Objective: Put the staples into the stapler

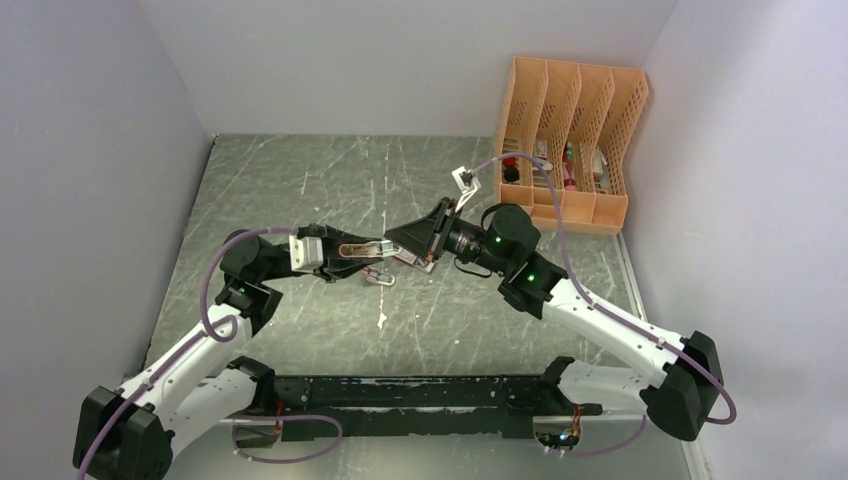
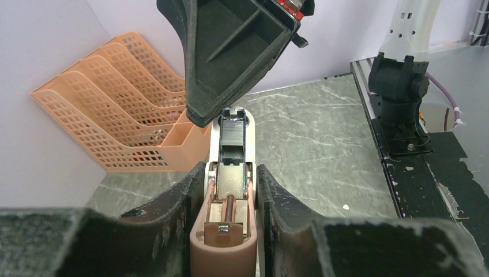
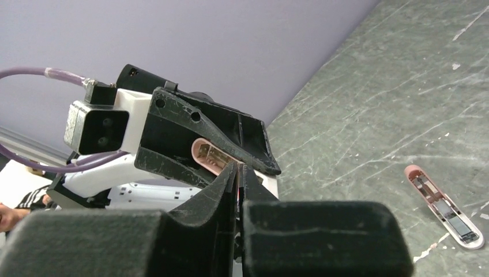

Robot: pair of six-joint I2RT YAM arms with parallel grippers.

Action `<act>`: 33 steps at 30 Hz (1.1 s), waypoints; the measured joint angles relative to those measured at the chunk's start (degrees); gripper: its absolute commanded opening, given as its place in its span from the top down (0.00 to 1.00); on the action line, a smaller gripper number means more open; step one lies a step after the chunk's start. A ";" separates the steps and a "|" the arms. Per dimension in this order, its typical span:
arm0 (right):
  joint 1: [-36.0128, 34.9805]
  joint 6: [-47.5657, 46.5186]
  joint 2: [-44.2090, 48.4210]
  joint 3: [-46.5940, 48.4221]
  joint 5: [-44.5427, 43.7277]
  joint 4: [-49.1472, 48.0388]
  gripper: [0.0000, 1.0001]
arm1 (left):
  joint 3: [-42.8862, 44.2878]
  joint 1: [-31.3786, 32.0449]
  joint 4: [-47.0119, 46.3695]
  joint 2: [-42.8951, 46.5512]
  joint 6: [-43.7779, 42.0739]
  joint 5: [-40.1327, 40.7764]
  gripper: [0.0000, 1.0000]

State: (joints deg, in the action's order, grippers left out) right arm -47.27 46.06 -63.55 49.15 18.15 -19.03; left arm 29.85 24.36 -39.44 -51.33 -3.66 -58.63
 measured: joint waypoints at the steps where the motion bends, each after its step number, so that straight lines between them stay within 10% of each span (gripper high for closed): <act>1: 0.00 -0.02 0.15 -0.07 -0.20 0.11 0.72 | 0.00 0.00 0.00 0.00 0.02 0.04 0.93; 4: -0.07 0.39 0.85 -0.37 -1.01 -0.09 0.37 | 0.00 0.00 0.35 0.02 0.00 0.17 0.93; 9: -0.07 -0.28 3.91 -2.73 -3.56 -0.44 0.21 | 0.00 0.02 0.74 0.70 -0.37 0.59 0.93; 33: -0.07 -8.83 0.72 1.16 -9.60 11.28 0.19 | 7.96 0.02 29.68 2.97 -12.63 7.19 0.93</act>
State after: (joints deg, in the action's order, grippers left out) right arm -47.33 37.23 -62.83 50.30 8.56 -7.75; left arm 37.80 24.38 -9.76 -48.36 -16.29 -51.44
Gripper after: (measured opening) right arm 0.805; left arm 0.351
